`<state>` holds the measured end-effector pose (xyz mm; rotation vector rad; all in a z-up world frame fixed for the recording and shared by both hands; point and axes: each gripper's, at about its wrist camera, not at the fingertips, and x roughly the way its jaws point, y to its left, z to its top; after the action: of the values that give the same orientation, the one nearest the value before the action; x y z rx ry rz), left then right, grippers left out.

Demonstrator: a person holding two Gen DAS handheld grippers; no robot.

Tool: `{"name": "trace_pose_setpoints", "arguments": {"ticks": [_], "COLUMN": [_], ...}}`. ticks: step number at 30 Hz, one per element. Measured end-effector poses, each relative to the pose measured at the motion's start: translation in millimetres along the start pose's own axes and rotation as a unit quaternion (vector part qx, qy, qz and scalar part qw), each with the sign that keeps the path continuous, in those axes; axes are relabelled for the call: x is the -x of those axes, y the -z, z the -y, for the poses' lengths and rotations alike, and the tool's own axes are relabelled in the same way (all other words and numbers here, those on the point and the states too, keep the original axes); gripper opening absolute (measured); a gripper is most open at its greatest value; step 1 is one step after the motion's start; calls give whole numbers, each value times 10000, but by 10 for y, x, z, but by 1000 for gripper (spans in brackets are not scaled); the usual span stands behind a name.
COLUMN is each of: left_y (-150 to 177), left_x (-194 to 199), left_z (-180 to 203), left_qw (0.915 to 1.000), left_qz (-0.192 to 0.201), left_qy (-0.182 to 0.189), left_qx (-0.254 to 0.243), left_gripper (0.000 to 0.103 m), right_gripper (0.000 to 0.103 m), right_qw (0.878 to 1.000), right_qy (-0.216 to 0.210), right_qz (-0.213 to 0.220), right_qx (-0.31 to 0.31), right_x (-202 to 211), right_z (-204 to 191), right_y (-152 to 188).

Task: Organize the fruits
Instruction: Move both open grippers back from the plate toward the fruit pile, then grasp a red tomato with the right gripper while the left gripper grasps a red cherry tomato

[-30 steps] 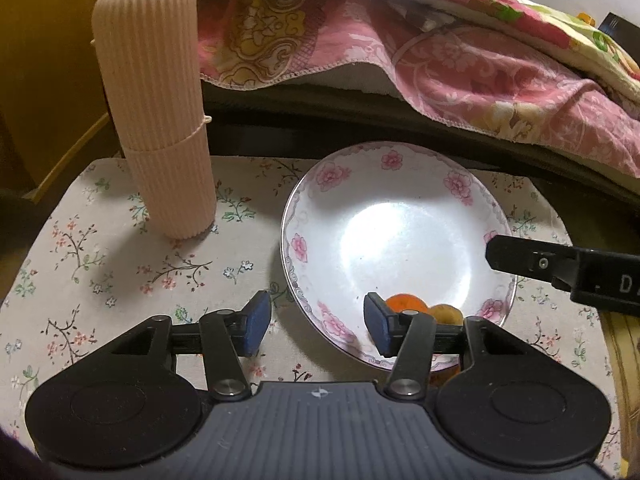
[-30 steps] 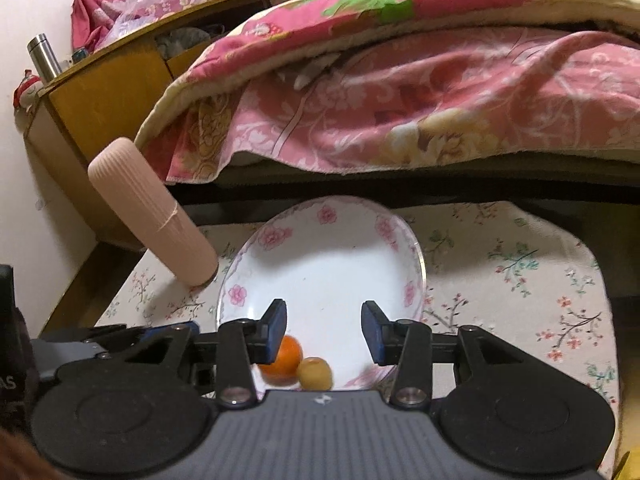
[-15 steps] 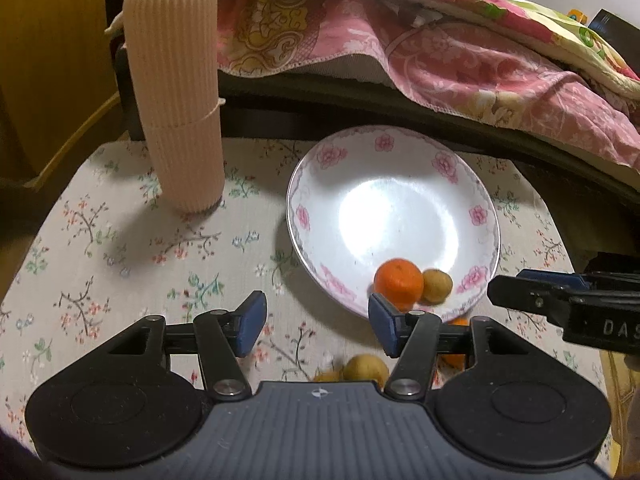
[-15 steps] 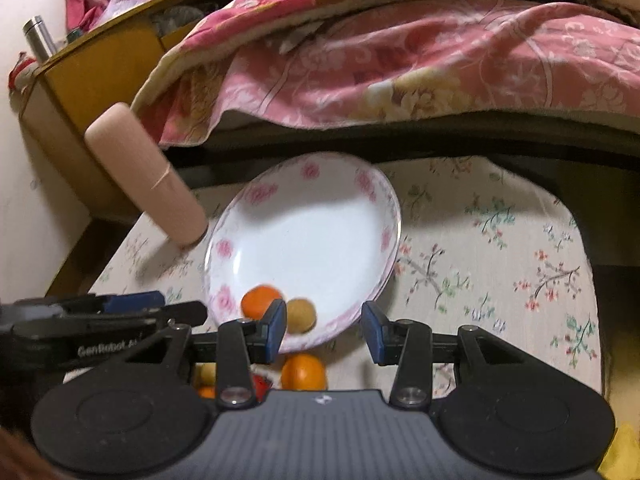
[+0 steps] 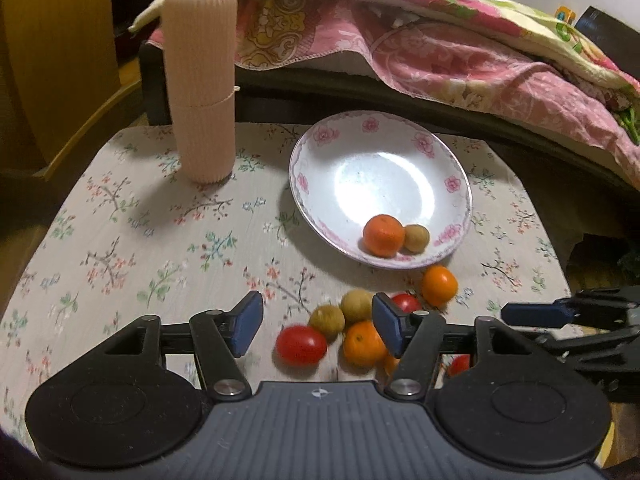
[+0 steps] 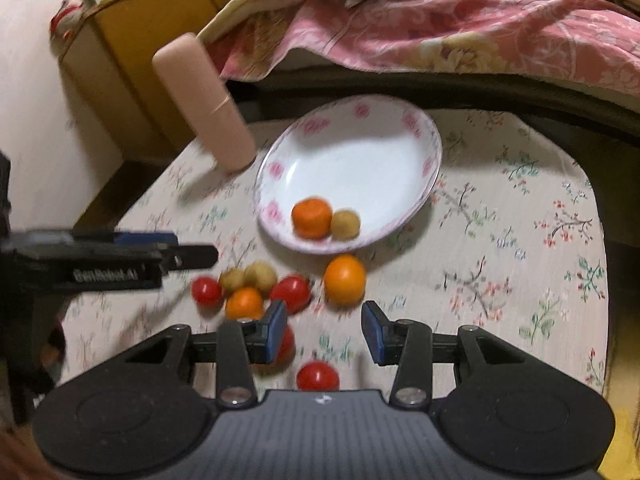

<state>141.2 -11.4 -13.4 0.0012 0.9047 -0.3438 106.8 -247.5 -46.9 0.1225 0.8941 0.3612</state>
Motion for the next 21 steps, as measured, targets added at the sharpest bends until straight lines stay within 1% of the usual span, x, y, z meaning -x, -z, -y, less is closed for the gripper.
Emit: {"name": "trace_pose_setpoints", "arguments": {"ticks": [3, 7, 9, 11, 21], "left_y": [92, 207, 241, 262, 344], "left_x": [109, 201, 219, 211, -38], "left_z": [14, 41, 61, 86, 114], "left_qw": [10000, 9998, 9997, 9997, 9976], "left_qz": [-25, -84, -115, -149, -206], "left_qy": [43, 105, 146, 179, -117], "left_qx": [72, 151, 141, 35, -643], "left_gripper": [70, 71, 71, 72, 72], "right_gripper": [48, 48, 48, 48, 48], "right_qw": [9994, 9958, 9939, 9930, 9906], "right_qy": [-78, -91, -133, -151, 196], "right_qz": [-173, -285, -314, -356, -327], "right_qx": [305, 866, 1052, 1114, 1316], "right_x": [3, -23, -43, -72, -163], "right_z": [-50, -175, -222, -238, -244], "right_y": [100, 207, 228, 230, 187]}}
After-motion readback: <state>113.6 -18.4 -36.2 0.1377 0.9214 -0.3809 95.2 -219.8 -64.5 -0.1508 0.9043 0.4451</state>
